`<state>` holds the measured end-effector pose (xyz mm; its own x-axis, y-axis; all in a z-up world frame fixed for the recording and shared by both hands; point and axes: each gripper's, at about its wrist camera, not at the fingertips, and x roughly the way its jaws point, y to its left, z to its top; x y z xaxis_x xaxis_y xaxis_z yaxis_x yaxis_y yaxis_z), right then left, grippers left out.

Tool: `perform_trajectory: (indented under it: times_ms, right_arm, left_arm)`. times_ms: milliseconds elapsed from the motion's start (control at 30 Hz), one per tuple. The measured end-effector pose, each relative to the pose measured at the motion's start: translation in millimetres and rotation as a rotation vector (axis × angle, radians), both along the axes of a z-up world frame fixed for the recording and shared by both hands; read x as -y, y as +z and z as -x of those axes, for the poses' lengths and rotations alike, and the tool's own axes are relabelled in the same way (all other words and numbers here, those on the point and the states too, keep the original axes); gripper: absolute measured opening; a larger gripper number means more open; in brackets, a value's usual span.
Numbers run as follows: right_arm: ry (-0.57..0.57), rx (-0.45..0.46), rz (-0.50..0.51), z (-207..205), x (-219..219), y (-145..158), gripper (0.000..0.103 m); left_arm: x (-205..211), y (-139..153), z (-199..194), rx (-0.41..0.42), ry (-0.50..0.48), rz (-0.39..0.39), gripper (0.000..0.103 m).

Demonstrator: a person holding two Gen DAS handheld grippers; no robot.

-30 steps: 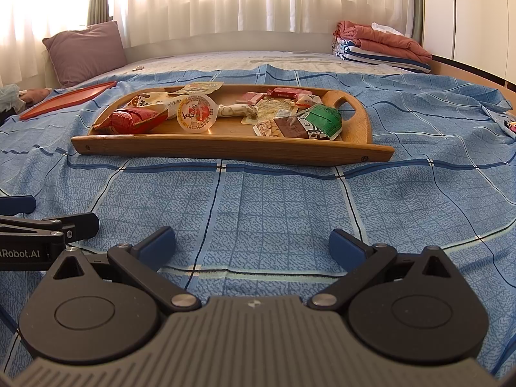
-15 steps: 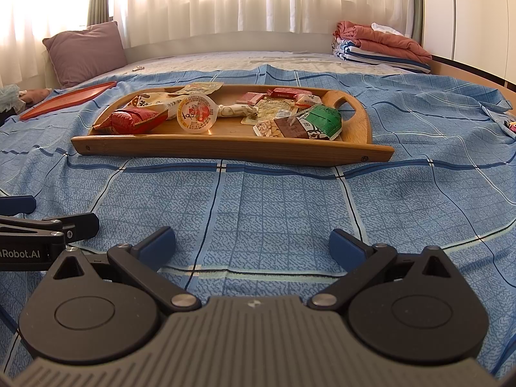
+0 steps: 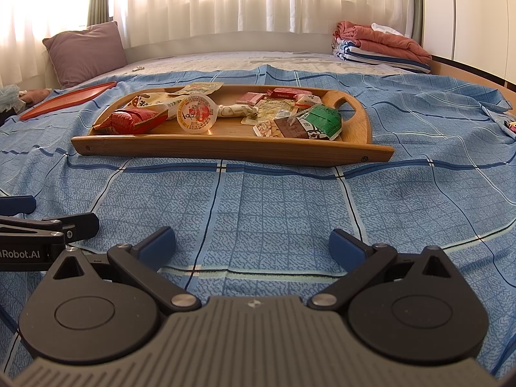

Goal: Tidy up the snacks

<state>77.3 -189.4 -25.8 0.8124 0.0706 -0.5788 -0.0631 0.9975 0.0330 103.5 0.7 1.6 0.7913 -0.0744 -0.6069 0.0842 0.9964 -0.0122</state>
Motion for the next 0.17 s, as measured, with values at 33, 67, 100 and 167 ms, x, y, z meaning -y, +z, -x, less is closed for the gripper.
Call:
perform_trajectory:
  times_ms: [33,67,100,167]
  right_arm:
    - [0.000,0.000,0.000,0.0,0.0,0.0,0.103]
    - [0.000,0.000,0.000,-0.2,0.1,-0.1,0.103]
    - [0.000,0.000,0.000,0.0,0.1,-0.1,0.103]
    - [0.000,0.000,0.000,0.0,0.0,-0.2,0.103]
  left_arm:
    - [0.0,0.3,-0.2,0.000,0.000,0.000,0.103]
    - [0.1,-0.1,0.1,0.000,0.000,0.000,0.103]
    - [0.1,-0.1,0.0,0.000,0.000,0.000,0.103]
    - [0.1,-0.2,0.1,0.000,0.000,0.000,0.103]
